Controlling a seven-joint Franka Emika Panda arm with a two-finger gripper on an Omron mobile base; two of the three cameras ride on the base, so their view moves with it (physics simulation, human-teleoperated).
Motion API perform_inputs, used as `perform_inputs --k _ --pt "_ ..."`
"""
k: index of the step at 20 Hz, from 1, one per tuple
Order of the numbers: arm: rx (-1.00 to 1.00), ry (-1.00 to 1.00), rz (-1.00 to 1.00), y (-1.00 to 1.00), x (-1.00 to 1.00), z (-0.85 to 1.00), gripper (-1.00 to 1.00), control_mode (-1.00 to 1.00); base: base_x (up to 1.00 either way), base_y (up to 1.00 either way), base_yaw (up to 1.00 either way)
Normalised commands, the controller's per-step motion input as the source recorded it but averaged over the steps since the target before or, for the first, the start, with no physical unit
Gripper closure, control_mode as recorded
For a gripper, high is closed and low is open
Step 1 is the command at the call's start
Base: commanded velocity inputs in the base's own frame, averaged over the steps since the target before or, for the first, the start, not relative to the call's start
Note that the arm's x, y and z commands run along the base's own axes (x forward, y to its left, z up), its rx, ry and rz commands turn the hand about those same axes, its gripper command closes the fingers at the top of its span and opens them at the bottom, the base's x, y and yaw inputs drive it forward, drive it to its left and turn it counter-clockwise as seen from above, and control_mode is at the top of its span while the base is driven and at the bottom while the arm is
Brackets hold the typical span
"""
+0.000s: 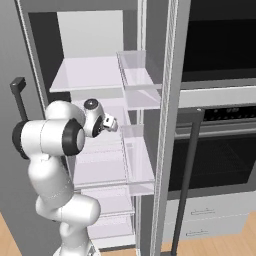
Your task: Place one squash and one fish in each tupperware on the nearby counter, to pack two identical lunches.
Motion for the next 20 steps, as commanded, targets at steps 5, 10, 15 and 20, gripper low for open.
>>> perform_inputs --k 5,10,15,20 --pt "0.0 0.02 0.0 0.08 0.68 -0.46 -1.0 -1.0 0.0 0.0 0.0" --pt "-0.01 0.0 0.0 0.12 0.65 -0.5 -1.0 -1.0 0.0 0.0 0.0" --pt "-0.02 0.0 0.0 0.03 0.42 -0.62 1.0 -1.0 0.0 0.0 0.0" --pt "-0.05 0.0 -0.07 -0.02 -0.2 -0.97 1.0 -1.0 0.0 0.0 0.0"
